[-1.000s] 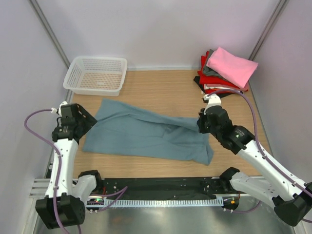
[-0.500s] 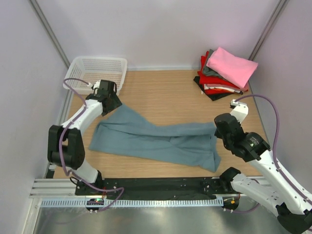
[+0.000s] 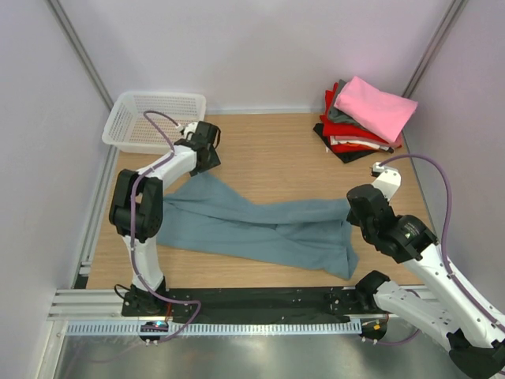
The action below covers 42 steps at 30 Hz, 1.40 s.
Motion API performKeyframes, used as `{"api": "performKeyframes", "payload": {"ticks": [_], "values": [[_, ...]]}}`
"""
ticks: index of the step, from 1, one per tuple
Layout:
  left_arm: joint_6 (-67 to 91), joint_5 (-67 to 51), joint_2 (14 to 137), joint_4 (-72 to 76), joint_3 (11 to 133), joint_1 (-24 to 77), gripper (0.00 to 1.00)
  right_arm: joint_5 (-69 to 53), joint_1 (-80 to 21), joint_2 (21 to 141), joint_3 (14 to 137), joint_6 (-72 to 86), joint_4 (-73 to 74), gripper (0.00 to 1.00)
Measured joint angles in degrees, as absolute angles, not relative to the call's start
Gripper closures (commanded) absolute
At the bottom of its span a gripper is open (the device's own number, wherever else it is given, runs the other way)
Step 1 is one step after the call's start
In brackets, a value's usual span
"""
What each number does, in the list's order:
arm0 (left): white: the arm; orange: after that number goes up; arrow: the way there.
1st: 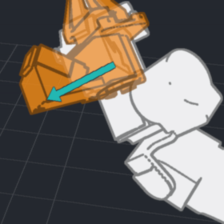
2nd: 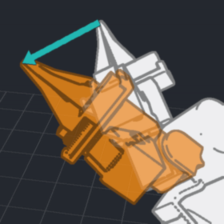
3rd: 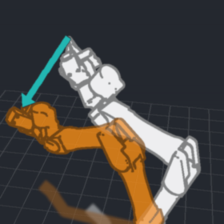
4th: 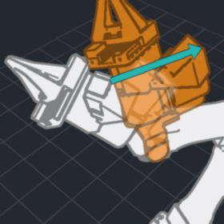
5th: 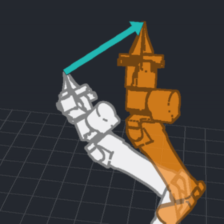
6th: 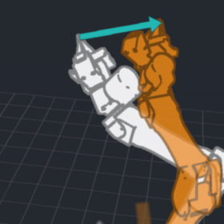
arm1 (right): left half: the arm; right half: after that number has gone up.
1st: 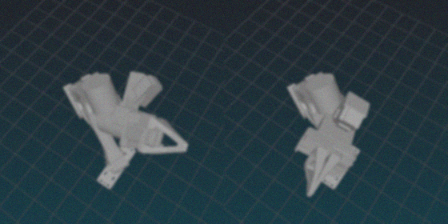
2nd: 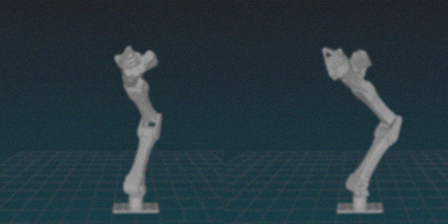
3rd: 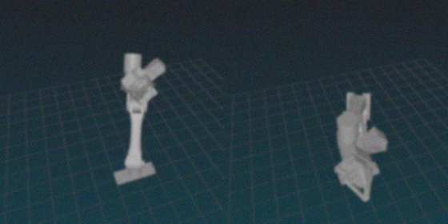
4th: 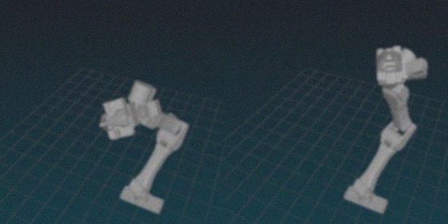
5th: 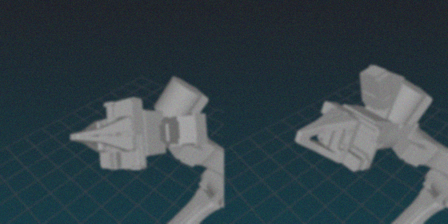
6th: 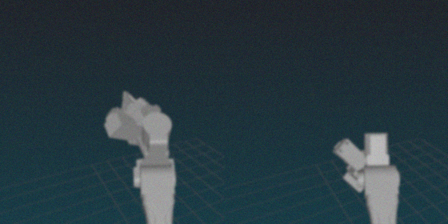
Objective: Fold and stack the t-shirts
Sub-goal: Fold the tshirt
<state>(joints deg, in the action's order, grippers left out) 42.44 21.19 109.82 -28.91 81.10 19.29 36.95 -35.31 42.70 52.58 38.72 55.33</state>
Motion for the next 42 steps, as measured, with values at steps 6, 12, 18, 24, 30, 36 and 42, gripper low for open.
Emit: {"api": "performKeyframes", "payload": {"ticks": [6, 12, 18, 24, 30, 36, 42], "values": [[41.5, 23.8, 114.8, -29.1, 85.5, 19.7, 0.45, 36.2, -35.3, 42.0, 52.5, 38.4, 55.3, 0.99], [41.5, 25.5, 118.9, -29.6, 87.3, 19.7, 0.49, 35.8, -35.3, 42.0, 52.2, 37.9, 55.0, 0.99], [41.7, 26.2, 122.4, -29.9, 90.0, 19.7, 0.93, 35.4, -35.3, 42.2, 52.1, 37.6, 54.8, 0.99], [41.0, 27.0, 123.2, -31.8, 93.0, 19.7, 1.00, 35.2, -35.3, 43.0, 51.7, 37.1, 53.8, 0.99], [40.4, 29.5, 122.5, -36.3, 97.9, 19.7, 1.00, 37.2, -35.2, 50.0, 53.2, 31.1, 48.1, 0.99], [40.0, 31.5, 117.0, -40.5, 99.7, 19.3, 1.00, 37.0, -30.2, 62.9, 59.8, 21.9, 38.5, 0.99], [39.6, 32.3, 109.3, -41.2, 99.1, 16.8, 1.00, 31.3, -18.9, 66.5, 61.6, 14.7, 30.0, 0.99]]}}
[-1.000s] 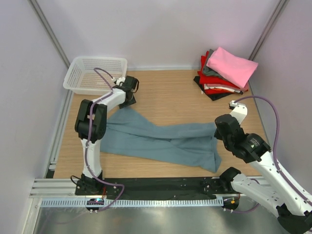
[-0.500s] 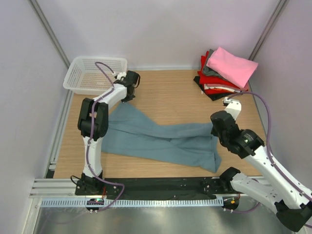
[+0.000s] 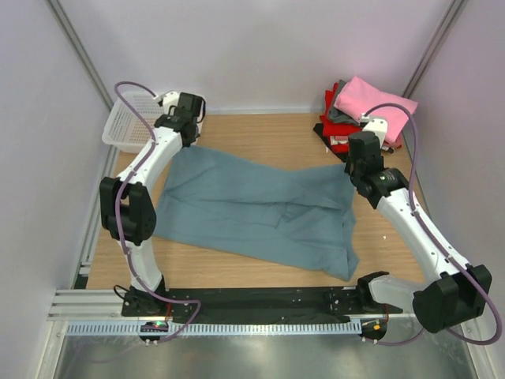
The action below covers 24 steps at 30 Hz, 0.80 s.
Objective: Fold and stack the t-shirts
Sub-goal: Fold the tshirt
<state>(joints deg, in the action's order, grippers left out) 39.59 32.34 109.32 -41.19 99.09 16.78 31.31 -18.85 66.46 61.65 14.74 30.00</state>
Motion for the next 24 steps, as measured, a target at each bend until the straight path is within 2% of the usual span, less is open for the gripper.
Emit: {"api": "performKeyframes", "payload": {"ticks": [3, 11, 24], "values": [[39.5, 32.3, 107.9, -41.0, 99.1, 15.0, 1.00, 29.3, -15.7, 69.1, 63.0, 12.0, 26.5, 0.99], [38.4, 31.9, 108.1, -41.1, 96.7, 13.7, 1.00, 22.8, -15.5, 76.4, 65.8, 8.3, 20.6, 0.99], [38.2, 31.0, 108.4, -41.0, 96.4, 12.8, 1.00, 19.3, -14.1, 87.4, 74.8, 1.8, 13.7, 0.99]]}}
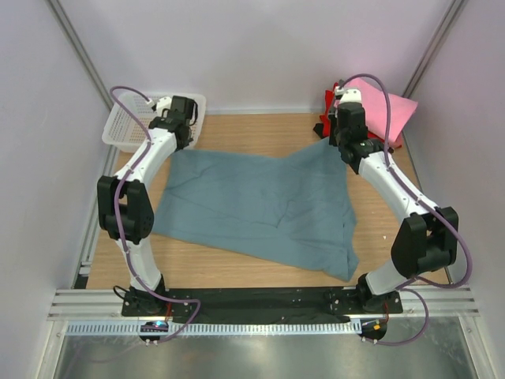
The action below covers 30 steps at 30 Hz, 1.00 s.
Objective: Fold and stack the t-shirts
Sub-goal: Fold the tshirt
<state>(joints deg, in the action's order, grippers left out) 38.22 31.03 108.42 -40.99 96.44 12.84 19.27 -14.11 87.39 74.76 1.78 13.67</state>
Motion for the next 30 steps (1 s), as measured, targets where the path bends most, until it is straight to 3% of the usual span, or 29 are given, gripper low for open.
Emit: {"api": "performKeyframes", "payload": {"ticks": [9, 22, 30], "values": [[36.2, 29.0, 108.5, -40.0, 95.6, 12.7, 1.00, 12.0, -14.1, 84.3, 73.1, 1.3, 14.6, 0.99], [32.3, 28.0, 106.2, -37.1, 85.5, 12.6, 1.00, 6.4, -14.1, 56.6, 56.6, 7.7, 22.5, 0.99], [30.8, 29.3, 105.3, -35.7, 83.8, 12.4, 1.00, 2.0, -14.1, 49.2, 48.7, 14.1, 28.0, 0.99]]}}
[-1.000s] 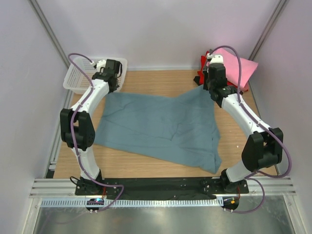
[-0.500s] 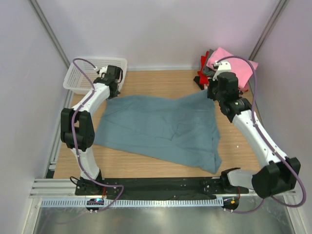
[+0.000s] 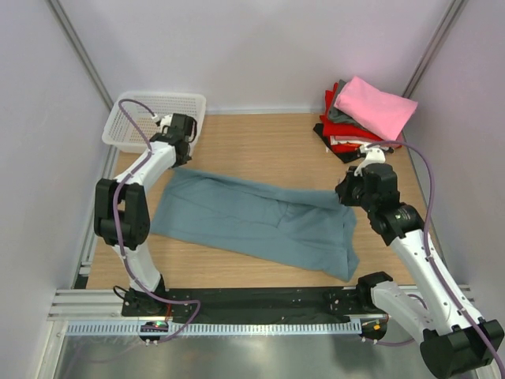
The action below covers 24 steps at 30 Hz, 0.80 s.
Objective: Fold and stack the t-shirts
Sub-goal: Fold the tshirt
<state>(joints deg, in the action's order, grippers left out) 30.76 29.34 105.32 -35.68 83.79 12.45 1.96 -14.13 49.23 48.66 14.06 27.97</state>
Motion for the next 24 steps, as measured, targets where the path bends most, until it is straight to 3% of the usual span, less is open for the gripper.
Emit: {"api": "performKeyframes", "payload": {"ticks": [21, 24], "values": [[32.1, 31.2, 98.5, -36.4, 72.6, 11.1, 1.00, 5.3, -14.5, 46.0, 44.5, 30.6, 41.7, 0.99], [33.8, 32.5, 98.5, -39.0, 72.6, 11.1, 0.87, 5.0, -14.6, 44.8, 43.9, 36.0, 43.5, 0.99]]}}
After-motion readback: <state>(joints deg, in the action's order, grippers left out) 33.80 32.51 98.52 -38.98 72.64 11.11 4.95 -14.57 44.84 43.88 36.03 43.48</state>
